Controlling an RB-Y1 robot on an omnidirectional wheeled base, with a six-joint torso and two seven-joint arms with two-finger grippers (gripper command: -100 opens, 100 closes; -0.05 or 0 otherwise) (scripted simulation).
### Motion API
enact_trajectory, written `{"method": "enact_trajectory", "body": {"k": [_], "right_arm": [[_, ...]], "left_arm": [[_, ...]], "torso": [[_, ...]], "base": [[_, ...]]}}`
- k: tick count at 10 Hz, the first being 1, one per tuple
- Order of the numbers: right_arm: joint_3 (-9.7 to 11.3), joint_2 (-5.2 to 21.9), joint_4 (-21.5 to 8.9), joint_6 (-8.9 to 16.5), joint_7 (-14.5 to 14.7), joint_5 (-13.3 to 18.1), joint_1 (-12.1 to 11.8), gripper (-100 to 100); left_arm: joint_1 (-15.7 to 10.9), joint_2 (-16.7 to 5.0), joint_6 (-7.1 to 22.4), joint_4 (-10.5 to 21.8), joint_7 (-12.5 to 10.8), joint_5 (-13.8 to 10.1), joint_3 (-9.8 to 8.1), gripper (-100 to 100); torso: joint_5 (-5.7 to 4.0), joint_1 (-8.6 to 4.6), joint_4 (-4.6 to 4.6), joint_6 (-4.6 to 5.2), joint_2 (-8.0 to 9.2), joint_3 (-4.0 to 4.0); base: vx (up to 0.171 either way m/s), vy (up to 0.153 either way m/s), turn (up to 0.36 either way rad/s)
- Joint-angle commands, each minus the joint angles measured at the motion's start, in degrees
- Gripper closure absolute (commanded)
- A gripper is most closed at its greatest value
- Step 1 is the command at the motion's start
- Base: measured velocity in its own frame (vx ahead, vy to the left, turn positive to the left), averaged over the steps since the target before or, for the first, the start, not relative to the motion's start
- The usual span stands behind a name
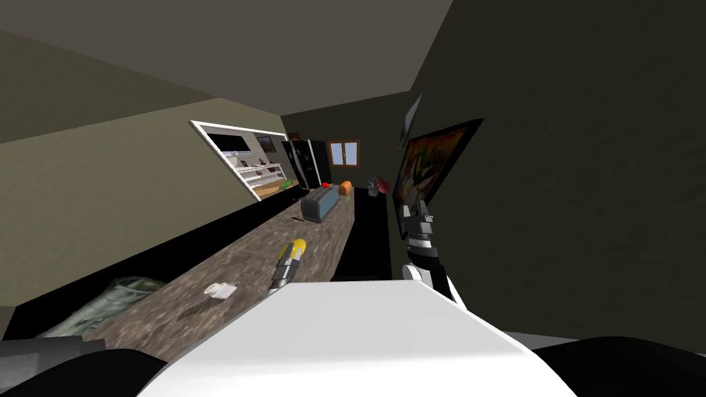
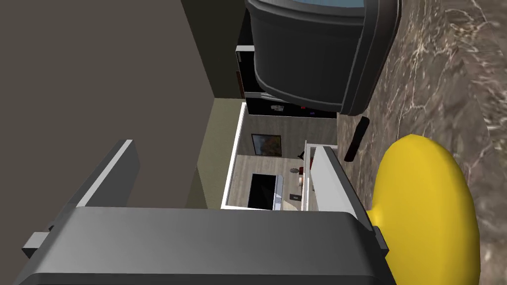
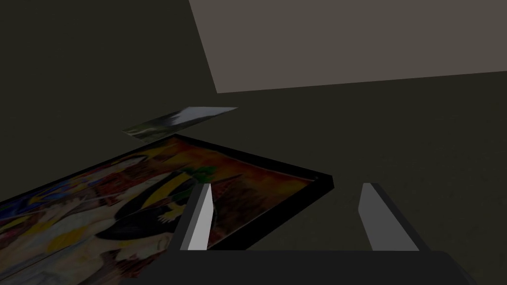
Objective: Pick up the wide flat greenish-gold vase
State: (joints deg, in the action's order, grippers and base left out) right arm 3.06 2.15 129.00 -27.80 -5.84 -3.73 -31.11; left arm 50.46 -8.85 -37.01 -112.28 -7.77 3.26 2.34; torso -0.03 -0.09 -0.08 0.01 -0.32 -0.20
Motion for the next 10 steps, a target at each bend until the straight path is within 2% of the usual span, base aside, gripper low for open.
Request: {"method": "enact_trajectory", "body": {"k": [1,2,4,5,6,7,8,9,10], "right_arm": [[0.0,0.0,0.0,0.0,0.0,0.0,0.0,0],[0.0,0.0,0.0,0.0,0.0,0.0,0.0,0],[0.0,0.0,0.0,0.0,0.0,0.0,-0.01,0],[0.0,0.0,0.0,0.0,0.0,0.0,-0.01,0],[0.0,0.0,0.0,0.0,0.0,0.0,-0.01,0],[0.0,0.0,0.0,0.0,0.0,0.0,0.0,0],[0.0,0.0,0.0,0.0,0.0,0.0,0.0,0],[0.0,0.0,0.0,0.0,0.0,0.0,0.0,0],[0.0,0.0,0.0,0.0,0.0,0.0,0.01,0]], "left_arm": [[2.86,-0.94,-0.75,2.86,-1.07,0.46,-0.12,-100],[3.06,-0.94,-0.75,3.08,-1.07,0.46,-0.12,-100],[7.08,-2.38,-1.66,7.6,-2.62,1.49,-0.25,-100],[7.97,-2.38,-1.66,8.45,-2.62,1.49,-0.25,-100],[8.49,-2.38,-1.66,8.45,-2.62,1.49,-0.25,-100],[10.46,-3.13,-2.15,11.32,-3.41,2.0,-0.43,-100],[11.2,-3.13,-2.15,11.32,-3.41,2.0,-0.43,-100],[13.53,-3.91,-2.67,13.61,-4.21,2.52,-0.68,-100],[13.87,-3.91,-2.67,14.3,-4.21,2.52,-0.68,-100]], "torso": [[0.0,0.0,0.0,0.0,0.0,0.0],[-0.01,-0.06,-0.02,0.0,-0.1,-0.05],[-0.02,-0.11,-0.04,-0.01,-0.17,-0.09],[-0.03,-0.18,-0.08,0.01,-0.43,-0.24],[-0.04,-0.13,-0.08,-0.01,-0.32,-0.19],[-0.01,-0.01,-0.01,0.0,0.01,-0.01],[-0.01,-0.06,0.01,0.0,0.03,0.02],[-0.02,-0.04,0.0,0.0,0.04,0.02],[0.0,0.02,0.0,0.02,0.0,0.0]], "base": [[0.125,-0.046,-0.054],[0.117,-0.049,-0.016],[0.189,-0.07,-0.078],[0.17,-0.058,-0.029],[0.051,-0.017,0.015],[0.08,-0.04,-0.086],[0.09,-0.034,-0.055],[0.1,-0.019,-0.188],[0.103,-0.006,-0.057]]}}
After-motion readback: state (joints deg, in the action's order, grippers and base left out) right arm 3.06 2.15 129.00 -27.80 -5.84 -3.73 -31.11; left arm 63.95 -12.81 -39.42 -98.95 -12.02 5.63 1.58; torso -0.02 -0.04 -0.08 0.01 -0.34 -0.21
